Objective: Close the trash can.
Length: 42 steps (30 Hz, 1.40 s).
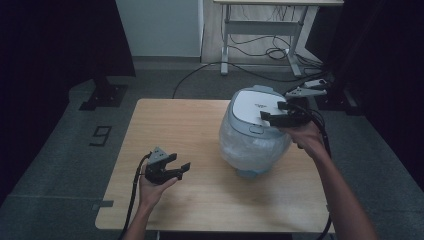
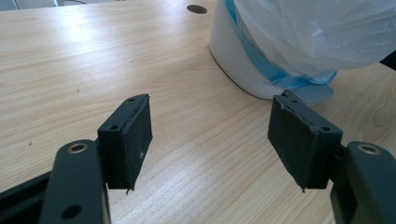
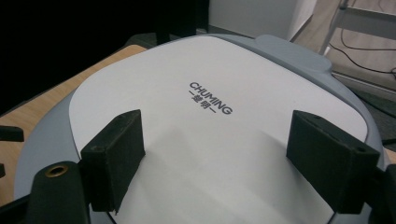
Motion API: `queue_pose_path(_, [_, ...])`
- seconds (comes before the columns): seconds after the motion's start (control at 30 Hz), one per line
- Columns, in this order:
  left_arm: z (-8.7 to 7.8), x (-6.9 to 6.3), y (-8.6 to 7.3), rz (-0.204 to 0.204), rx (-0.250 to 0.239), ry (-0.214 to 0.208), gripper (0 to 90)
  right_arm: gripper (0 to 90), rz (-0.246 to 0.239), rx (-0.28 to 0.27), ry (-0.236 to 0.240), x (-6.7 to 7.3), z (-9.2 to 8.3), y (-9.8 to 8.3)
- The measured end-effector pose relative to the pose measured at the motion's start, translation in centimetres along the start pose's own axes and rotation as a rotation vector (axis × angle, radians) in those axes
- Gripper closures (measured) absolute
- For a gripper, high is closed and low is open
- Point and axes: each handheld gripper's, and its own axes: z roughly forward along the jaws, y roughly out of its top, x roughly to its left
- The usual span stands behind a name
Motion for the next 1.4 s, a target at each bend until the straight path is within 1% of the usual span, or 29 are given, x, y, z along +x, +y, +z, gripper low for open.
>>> queue_pose_path(0.23, [0.0,-0.1,-0.2,-0.006,0.006,-0.005,30.4,19.3,0.015,-0.033,-0.033,0.5,-0.3,-0.7])
queue_pose_path(0.4, [0.1,0.0,-0.3,-0.009,0.010,-0.006,30.4,19.6,0.019,-0.037,-0.049,0.8,-0.4,-0.8])
queue_pose_path(0.43, [0.2,0.0,-0.3,-0.009,0.011,-0.006,30.4,22.3,0.006,-0.017,-0.060,0.8,-0.3,-0.8])
queue_pose_path(0.47, [0.2,-0.1,-0.3,-0.009,0.012,-0.005,30.4,23.0,-0.004,-0.022,-0.065,0.9,-0.3,-0.9])
queue_pose_path(0.53, [0.2,-0.1,-0.3,-0.008,0.013,-0.005,30.4,23.0,-0.009,-0.029,-0.069,1.0,-0.3,-1.0])
queue_pose_path(0.57, [0.2,-0.1,-0.3,-0.008,0.013,-0.006,30.4,23.0,-0.009,-0.040,-0.066,1.0,-0.4,-1.2])
queue_pose_path(0.67, [0.2,-0.1,-0.3,-0.011,0.010,-0.007,30.4,23.0,-0.010,-0.038,-0.060,0.9,-0.5,-1.2])
queue_pose_path(0.77, [0.1,-0.1,-0.3,-0.009,0.010,-0.007,30.3,23.9,-0.019,-0.050,-0.051,0.8,-0.6,-1.2])
queue_pose_path(0.83, [0.1,0.0,-0.3,-0.011,0.008,-0.006,30.3,23.6,-0.024,-0.069,-0.064,0.9,-0.9,-1.5])
queue_pose_path(0.9, [0.2,0.1,-0.4,-0.015,0.010,-0.004,30.3,23.2,-0.026,-0.089,-0.069,0.9,-1.3,-1.8])
queue_pose_path(1.07, [0.2,0.1,-0.6,-0.017,0.014,-0.003,30.1,23.1,0.002,-0.160,-0.058,0.8,-3.1,-2.9])
queue_pose_path(1.13, [0.2,0.1,-0.6,-0.017,0.015,-0.003,30.1,23.1,0.002,-0.177,-0.053,0.8,-4.0,-3.4])
queue_pose_path(1.23, [0.3,0.1,-0.6,-0.018,0.014,-0.003,29.9,23.0,-0.001,-0.196,-0.059,0.8,-5.0,-4.2])
queue_pose_path(1.4, [0.6,0.1,-0.8,-0.020,0.023,0.003,29.3,23.3,0.020,-0.238,-0.050,0.5,-7.0,-6.3])
